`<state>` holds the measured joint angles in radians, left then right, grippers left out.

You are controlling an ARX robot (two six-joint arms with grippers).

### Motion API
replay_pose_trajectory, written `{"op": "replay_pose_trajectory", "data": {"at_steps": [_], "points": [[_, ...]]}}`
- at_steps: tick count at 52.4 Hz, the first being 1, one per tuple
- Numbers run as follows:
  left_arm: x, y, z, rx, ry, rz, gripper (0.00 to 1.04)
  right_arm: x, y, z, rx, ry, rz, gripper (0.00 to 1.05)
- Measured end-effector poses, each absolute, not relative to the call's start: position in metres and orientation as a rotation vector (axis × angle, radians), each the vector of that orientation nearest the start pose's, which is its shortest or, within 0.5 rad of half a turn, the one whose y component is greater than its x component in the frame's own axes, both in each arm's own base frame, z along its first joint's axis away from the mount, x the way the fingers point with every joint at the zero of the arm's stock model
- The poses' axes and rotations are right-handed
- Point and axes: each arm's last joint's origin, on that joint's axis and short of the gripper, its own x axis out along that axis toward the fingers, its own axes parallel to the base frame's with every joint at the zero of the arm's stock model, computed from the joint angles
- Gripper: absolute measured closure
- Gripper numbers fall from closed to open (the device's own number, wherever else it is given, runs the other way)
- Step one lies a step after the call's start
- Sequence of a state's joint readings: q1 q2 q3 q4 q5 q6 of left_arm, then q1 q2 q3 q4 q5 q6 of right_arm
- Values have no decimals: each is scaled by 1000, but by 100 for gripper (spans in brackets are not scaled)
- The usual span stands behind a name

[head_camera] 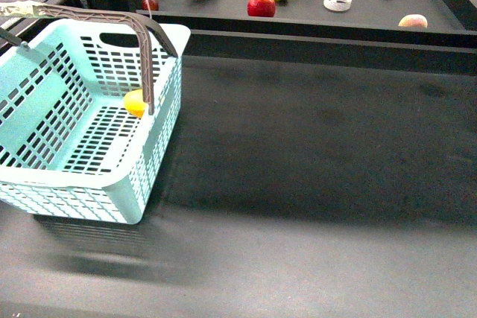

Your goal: Pick mango with right arm and hold basket with left

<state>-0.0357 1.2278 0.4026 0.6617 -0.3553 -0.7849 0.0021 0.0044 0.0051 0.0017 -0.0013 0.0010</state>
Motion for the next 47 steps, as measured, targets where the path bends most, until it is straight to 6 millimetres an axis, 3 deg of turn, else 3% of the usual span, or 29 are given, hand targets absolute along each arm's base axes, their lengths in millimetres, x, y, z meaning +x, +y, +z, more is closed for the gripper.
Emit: {"op": "replay_pose_trajectory", "data": {"at_steps": [13, 19, 25, 38, 47], "points": [[232, 3, 200, -710, 21, 347, 6, 98, 0, 165, 1, -2, 3, 8], [220, 1, 195, -423, 10, 45, 27, 98, 0, 165, 1, -2, 3, 8], [198, -1, 186, -102, 9, -3, 55, 98, 0, 165, 1, -3, 3, 8], [172, 0, 178, -24, 10, -2, 101, 98, 0, 165, 1, -3, 3, 8], [157, 0, 172, -16, 11, -3, 101, 98, 0, 165, 1, -3, 3, 8]]}}
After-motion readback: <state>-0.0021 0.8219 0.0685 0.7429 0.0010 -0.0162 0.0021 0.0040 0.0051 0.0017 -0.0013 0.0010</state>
